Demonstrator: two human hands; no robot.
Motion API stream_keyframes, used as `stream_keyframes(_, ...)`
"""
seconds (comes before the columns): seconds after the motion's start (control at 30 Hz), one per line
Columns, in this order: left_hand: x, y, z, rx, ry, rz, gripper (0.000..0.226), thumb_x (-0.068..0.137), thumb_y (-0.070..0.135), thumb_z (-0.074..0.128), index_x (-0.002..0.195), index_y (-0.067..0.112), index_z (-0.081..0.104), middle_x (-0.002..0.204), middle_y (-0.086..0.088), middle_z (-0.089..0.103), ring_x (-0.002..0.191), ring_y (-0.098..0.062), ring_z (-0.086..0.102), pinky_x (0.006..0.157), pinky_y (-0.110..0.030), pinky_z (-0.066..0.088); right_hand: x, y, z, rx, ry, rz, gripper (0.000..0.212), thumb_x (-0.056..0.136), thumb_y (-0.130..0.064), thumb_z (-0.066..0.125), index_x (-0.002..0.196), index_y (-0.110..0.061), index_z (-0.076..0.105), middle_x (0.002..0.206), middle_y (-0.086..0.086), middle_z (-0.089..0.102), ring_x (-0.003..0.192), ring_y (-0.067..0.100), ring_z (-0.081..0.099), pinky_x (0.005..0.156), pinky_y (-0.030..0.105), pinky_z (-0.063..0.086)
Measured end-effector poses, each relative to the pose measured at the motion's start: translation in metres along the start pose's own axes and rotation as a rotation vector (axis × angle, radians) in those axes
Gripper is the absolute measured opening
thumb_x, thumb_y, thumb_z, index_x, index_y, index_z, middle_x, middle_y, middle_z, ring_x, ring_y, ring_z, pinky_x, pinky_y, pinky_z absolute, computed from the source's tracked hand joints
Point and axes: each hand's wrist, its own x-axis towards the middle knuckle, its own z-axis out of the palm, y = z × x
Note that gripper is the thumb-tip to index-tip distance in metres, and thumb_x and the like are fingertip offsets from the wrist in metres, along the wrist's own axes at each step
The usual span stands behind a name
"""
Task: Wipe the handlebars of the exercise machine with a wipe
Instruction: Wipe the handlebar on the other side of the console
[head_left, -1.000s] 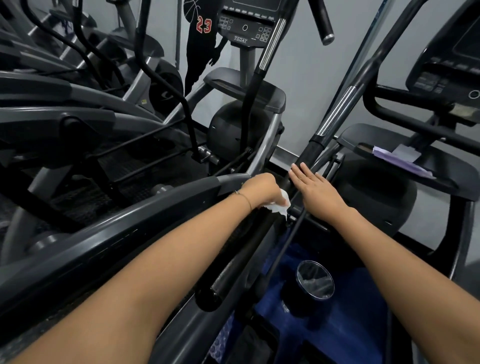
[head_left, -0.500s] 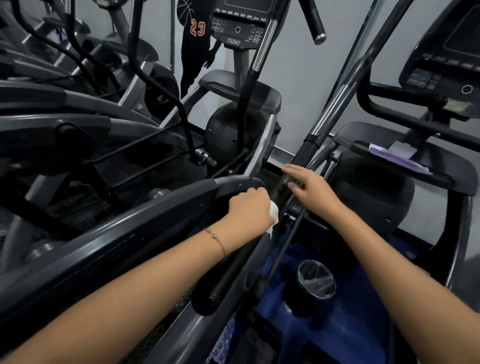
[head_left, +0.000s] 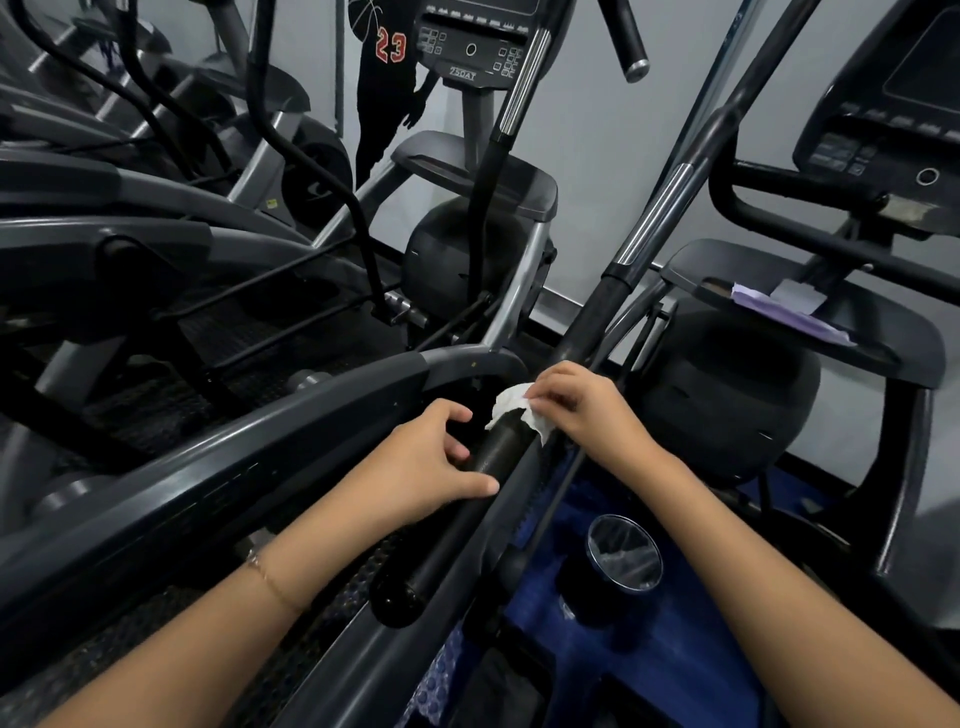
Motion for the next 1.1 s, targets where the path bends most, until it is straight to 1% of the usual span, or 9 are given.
stream_keyframes(0.07, -0.006, -0.004, -0.003, 0.028, 0.014, 0.003, 0.073, 0.068, 0.03, 0.081, 0.129, 0.03, 0.041, 0.096, 0.01, 0.059, 0.083, -0.011, 0.065, 0.081, -0.03, 0.054, -0.005, -0.008, 0.007, -0.119, 0.025, -0.15, 0.023, 0.088, -0.005, 0.055, 0.104, -0.011, 0.07, 0.091, 0.001, 0.057, 0.08, 0.015, 0.057, 0.071, 0.029, 0.048)
stream_keyframes(0.17, -0.01, -0.005, -0.004, 0.015, 0.019, 0.0, 0.076, 0.069, 0.029, 0.08, 0.132, 0.031, 0.038, 0.096, 0.011, 0.059, 0.083, -0.009, 0.065, 0.083, -0.031, 0.054, -0.027, -0.022, 0.017, -0.184, -0.02, -0.323, 0.037, 0.083, -0.01, 0.04, 0.107, -0.013, 0.068, 0.085, 0.008, 0.056, 0.072, 0.021, 0.057, 0.061, 0.026, 0.047)
stream_keyframes(0.4, -0.012, -0.004, -0.003, 0.028, 0.02, 0.0, 0.08, 0.071, 0.029, 0.079, 0.136, 0.034, 0.032, 0.097, 0.012, 0.06, 0.085, -0.009, 0.065, 0.085, -0.032, 0.053, -0.014, 0.006, 0.013, -0.278, 0.088, -0.193, 0.033, 0.081, 0.007, 0.051, 0.108, -0.003, 0.067, 0.088, 0.012, 0.056, 0.073, 0.028, 0.06, 0.062, 0.035, 0.054)
stream_keyframes(0.57, -0.012, -0.003, -0.005, 0.044, 0.007, 0.003, 0.081, 0.071, 0.031, 0.079, 0.137, 0.036, 0.031, 0.097, 0.012, 0.059, 0.087, -0.008, 0.063, 0.086, -0.032, 0.053, -0.045, -0.015, 0.027, -0.207, 0.01, -0.358, 0.039, 0.086, -0.006, 0.037, 0.12, -0.009, 0.057, 0.096, 0.003, 0.053, 0.081, 0.015, 0.051, 0.068, 0.021, 0.045)
stream_keyframes(0.7, -0.013, -0.002, -0.005, 0.051, -0.004, 0.004, 0.08, 0.073, 0.03, 0.078, 0.137, 0.037, 0.03, 0.096, 0.013, 0.058, 0.086, -0.009, 0.064, 0.085, -0.033, 0.054, -0.009, 0.016, 0.012, -0.306, 0.075, -0.222, 0.039, 0.086, -0.011, 0.036, 0.113, -0.005, 0.064, 0.093, 0.008, 0.055, 0.081, 0.028, 0.058, 0.068, 0.03, 0.048)
stream_keyframes(0.77, -0.014, -0.003, -0.005, 0.044, -0.001, -0.002, 0.08, 0.073, 0.031, 0.078, 0.137, 0.038, 0.03, 0.098, 0.013, 0.058, 0.085, -0.007, 0.065, 0.084, -0.032, 0.054, 0.013, 0.04, 0.003, -0.378, 0.056, -0.112, 0.034, 0.082, 0.004, 0.051, 0.112, -0.005, 0.064, 0.093, 0.009, 0.054, 0.083, 0.032, 0.058, 0.066, 0.03, 0.047)
stream_keyframes(0.83, -0.014, -0.005, -0.005, 0.034, -0.005, -0.01, 0.078, 0.073, 0.031, 0.078, 0.135, 0.038, 0.032, 0.099, 0.013, 0.057, 0.084, -0.006, 0.065, 0.083, -0.03, 0.055, 0.022, 0.054, 0.002, -0.436, 0.005, -0.076, 0.049, 0.068, 0.019, 0.06, 0.111, -0.005, 0.065, 0.093, 0.012, 0.055, 0.078, 0.033, 0.059, 0.061, 0.027, 0.044)
stream_keyframes(1.03, -0.011, -0.008, -0.004, 0.042, 0.002, 0.0, 0.071, 0.071, 0.033, 0.078, 0.13, 0.036, 0.039, 0.096, 0.014, 0.057, 0.082, -0.001, 0.062, 0.083, -0.028, 0.053, 0.02, 0.062, -0.015, -0.514, -0.034, -0.171, 0.03, 0.096, -0.012, 0.04, 0.121, -0.005, 0.056, 0.104, 0.008, 0.053, 0.095, 0.022, 0.049, 0.08, 0.031, 0.041)
stream_keyframes(1.1, -0.01, -0.008, -0.005, 0.063, -0.006, 0.001, 0.071, 0.072, 0.034, 0.077, 0.131, 0.038, 0.037, 0.097, 0.015, 0.057, 0.084, 0.0, 0.062, 0.083, -0.026, 0.053, 0.039, 0.069, -0.036, -0.581, -0.07, -0.157, 0.032, 0.092, -0.007, 0.052, 0.124, -0.008, 0.054, 0.105, 0.009, 0.052, 0.097, 0.025, 0.049, 0.078, 0.036, 0.044)
